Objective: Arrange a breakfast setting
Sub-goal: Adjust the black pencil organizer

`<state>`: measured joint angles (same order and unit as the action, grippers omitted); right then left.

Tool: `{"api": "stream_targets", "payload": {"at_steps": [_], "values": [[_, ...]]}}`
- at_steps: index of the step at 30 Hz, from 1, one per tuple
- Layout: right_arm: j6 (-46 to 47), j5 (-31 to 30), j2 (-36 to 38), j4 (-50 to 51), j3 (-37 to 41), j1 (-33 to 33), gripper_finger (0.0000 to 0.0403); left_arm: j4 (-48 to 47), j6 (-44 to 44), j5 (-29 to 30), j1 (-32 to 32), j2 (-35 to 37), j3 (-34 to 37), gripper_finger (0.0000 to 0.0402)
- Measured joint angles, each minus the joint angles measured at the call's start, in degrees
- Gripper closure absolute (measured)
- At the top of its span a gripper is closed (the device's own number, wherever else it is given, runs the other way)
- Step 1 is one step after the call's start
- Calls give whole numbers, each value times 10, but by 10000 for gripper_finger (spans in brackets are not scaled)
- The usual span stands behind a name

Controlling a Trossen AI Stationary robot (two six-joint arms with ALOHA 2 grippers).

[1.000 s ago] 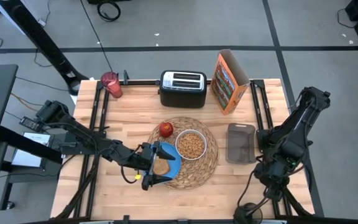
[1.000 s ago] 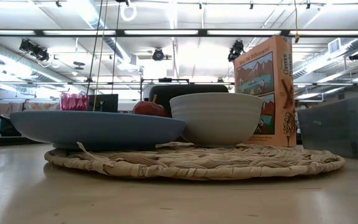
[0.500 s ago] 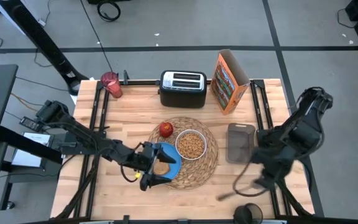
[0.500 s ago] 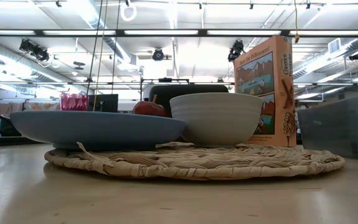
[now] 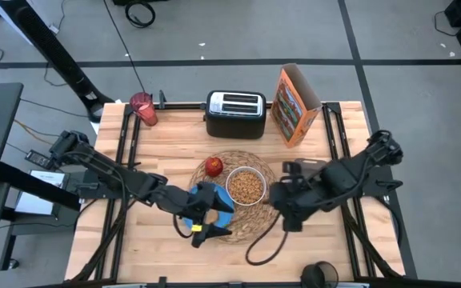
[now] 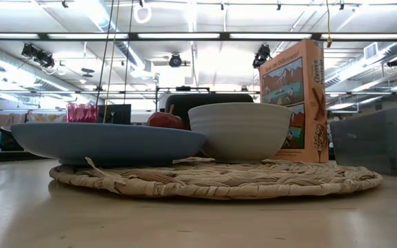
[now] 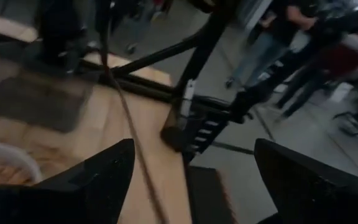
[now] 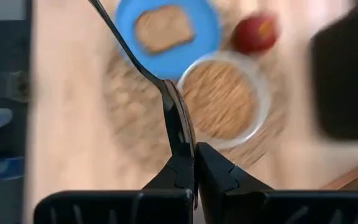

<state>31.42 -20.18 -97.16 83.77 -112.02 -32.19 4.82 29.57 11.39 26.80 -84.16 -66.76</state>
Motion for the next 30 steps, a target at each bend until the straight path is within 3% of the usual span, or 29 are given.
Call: {"api": "stream_targets", "payload": {"at_steps": [7,14,18,27,30], "values": [[-119,-90,-37,-18,-51,14,394,-142,35,69,-21,0,-34,77],[-167,-124,-38,-56,-59,22,394,-158,38,72,-39,0,-35,94],[-170,-121,-37,-57,-59,29,394,-158,39,72,-47,0,-35,156],[-172,-116,-37,-52,-59,45,386,-163,43,47,-66,2,-35,370],[-180,-98,-36,-55,-59,47,376,-168,39,48,-68,2,-35,388]]}}
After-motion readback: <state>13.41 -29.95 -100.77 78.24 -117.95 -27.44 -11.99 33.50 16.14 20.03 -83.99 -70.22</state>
